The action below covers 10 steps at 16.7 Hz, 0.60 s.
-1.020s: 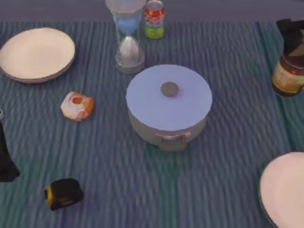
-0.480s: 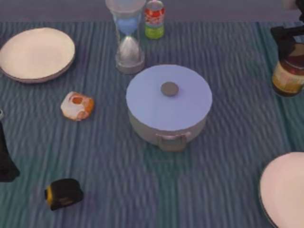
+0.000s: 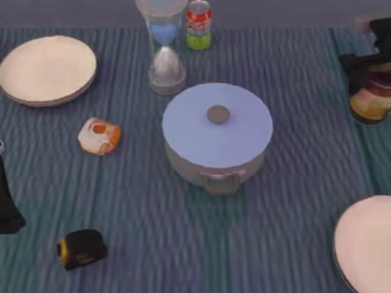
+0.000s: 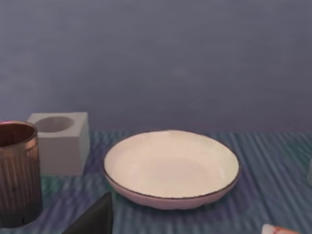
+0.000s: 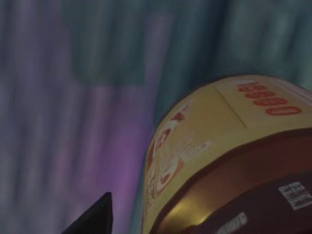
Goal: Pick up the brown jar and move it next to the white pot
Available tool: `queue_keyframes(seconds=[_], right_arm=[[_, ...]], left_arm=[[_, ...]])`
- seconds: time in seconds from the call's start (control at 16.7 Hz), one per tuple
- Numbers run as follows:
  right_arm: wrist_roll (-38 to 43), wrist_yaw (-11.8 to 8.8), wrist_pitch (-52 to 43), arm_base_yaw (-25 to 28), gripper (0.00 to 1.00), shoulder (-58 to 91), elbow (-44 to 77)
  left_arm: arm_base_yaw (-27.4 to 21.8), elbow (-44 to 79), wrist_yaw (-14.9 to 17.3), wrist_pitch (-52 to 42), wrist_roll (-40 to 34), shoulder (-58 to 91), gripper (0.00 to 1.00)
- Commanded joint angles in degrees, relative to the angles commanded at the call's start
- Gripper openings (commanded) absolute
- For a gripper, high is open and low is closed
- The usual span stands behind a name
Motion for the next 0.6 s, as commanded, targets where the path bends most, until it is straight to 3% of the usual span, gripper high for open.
queue_keyframes(seconds=[0.24, 0.6], right_arm=[[0.0, 0.0, 0.6, 0.0, 1.0, 0.0, -0.6], [0.0, 0.0, 0.6, 0.0, 0.55, 0.0, -0.6]], left_arm=[[0.0, 0.0, 0.0, 0.0, 0.0, 0.0, 1.0], [0.0, 0.0, 0.0, 0.0, 0.0, 0.0, 1.0]])
